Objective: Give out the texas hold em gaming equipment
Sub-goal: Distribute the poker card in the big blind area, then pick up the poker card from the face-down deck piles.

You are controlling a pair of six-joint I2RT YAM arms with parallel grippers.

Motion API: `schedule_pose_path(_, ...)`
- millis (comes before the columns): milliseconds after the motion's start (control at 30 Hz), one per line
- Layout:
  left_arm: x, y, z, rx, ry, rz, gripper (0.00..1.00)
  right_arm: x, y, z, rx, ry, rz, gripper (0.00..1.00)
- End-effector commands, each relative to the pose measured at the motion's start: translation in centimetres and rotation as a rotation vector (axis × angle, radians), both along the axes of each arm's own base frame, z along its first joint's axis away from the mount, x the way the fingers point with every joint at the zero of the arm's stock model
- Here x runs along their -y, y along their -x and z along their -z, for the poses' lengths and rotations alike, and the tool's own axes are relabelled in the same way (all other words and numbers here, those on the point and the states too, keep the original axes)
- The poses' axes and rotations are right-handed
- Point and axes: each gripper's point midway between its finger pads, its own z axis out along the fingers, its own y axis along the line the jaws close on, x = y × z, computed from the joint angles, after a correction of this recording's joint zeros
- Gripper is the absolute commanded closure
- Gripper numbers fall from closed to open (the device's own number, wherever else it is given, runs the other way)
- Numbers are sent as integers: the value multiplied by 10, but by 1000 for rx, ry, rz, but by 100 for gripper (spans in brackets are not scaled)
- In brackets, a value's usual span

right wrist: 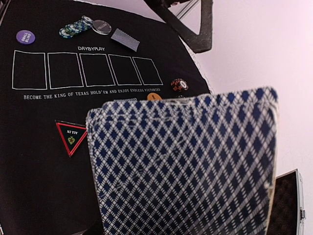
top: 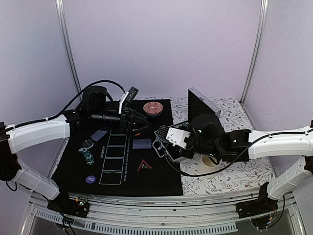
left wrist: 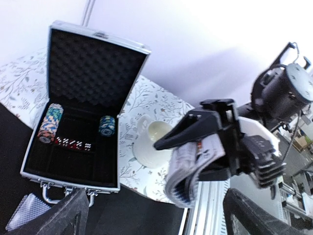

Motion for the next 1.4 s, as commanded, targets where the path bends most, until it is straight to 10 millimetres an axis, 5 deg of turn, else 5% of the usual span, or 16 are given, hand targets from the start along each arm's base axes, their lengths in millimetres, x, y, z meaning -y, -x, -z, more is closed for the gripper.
schedule_pose_path(0,11,25,-4,73,0,94,2,-11,1,-15,12,-39,-19,56)
schedule_pose_path(500,43,17,16,120,-115,36,6,-17,5,-17,11,-49,-38,56)
schedule_pose_path(767,50,7,14,93,-77,-9,21,-18,5,-15,11,-48,-41,56)
schedule_pose_path(1067,36,10,7,132,-77,-44,53,-14,6,-13,14,-49,-34,56)
schedule_pose_path(1367,27,11,6,140,-92,-57,57,-14,6,-15,17,-55,-33,56)
